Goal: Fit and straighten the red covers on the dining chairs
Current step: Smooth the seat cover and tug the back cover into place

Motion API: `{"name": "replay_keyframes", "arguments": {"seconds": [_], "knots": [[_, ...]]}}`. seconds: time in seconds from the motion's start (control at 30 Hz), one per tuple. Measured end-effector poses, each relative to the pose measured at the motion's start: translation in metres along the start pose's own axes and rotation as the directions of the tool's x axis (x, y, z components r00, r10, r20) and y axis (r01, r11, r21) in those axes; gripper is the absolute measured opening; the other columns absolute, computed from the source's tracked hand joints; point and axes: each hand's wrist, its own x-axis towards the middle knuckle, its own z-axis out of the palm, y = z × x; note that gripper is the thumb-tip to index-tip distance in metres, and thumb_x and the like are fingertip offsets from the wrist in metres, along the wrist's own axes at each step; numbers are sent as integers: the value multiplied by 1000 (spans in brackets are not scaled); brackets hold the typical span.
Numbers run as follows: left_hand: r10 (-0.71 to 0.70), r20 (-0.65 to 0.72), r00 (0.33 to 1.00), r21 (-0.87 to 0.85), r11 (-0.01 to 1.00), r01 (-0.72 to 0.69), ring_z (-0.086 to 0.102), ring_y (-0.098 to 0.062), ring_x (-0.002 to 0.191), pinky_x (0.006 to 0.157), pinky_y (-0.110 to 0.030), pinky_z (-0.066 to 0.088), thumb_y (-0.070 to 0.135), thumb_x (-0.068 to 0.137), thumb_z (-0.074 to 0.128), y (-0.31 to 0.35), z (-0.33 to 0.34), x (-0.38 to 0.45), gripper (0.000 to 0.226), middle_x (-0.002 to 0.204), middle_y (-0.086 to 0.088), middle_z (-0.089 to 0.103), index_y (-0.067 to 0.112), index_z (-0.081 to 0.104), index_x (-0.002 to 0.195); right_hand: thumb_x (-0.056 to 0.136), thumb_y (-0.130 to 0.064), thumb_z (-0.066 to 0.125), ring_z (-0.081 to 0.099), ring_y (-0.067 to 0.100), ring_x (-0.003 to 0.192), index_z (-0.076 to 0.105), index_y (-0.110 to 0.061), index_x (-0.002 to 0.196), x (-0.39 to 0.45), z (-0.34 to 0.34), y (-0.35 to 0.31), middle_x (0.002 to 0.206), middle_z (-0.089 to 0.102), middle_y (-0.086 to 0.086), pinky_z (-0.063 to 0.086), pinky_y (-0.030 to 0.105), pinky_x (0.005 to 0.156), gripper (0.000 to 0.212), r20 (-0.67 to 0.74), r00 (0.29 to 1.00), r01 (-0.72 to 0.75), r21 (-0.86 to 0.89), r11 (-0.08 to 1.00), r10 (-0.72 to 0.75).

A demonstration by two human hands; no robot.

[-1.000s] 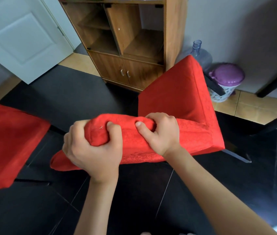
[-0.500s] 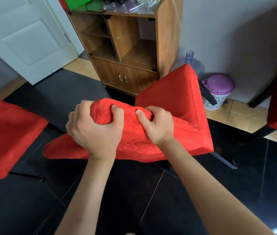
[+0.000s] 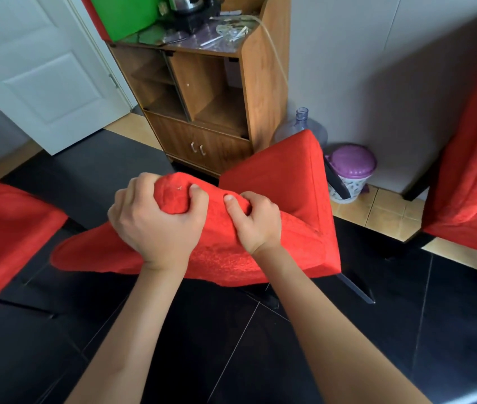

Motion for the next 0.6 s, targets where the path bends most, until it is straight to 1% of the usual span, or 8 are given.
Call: {"name": "replay_keyframes", "arguments": {"seconds": [0.1,0.2,0.37,0.53,0.6], "knots": [[15,5,1000,13,1000,-15,57,-36,72,67,-39,41,38,70,62,14,1,-6,36,75,-14,63,2,59,76,72,-70,31,51,29,64,46,-21,59,-3,-11,8,54,40,-5,41,40,67,53,-33,999,1,16,1000,0],[25,6,1000,14,1000,-25,57,-36,72,67,-39,39,39,70,61,23,2,-10,37,74,-13,62,3,58,76,72,-70,32,44,24,60,37,-26,53,-6,-19,13,51,35,-8,38,38,66,49,-39,999,4,34,999,-3],[55,27,998,15,998,-55,58,-35,73,68,-39,40,41,69,62,44,6,-16,37,74,-11,62,4,59,76,73,-69,32,42,23,59,39,-25,53,-6,-38,24,50,36,-7,35,35,62,49,-67,998,-9,64,998,13],[91,29,995,21,996,-91,57,-35,73,68,-38,40,43,69,61,68,12,-27,38,74,-11,62,6,59,77,75,-67,32,44,25,59,40,-21,54,-7,-61,36,52,38,-4,41,43,63,51,-95,995,-26,90,996,34],[100,33,994,26,995,-101,57,-35,73,68,-38,40,43,69,61,75,13,-30,38,74,-11,61,6,59,77,75,-67,32,43,25,58,37,-22,52,-9,-67,40,51,37,-4,41,45,63,50,-104,994,-34,106,994,45]]}}
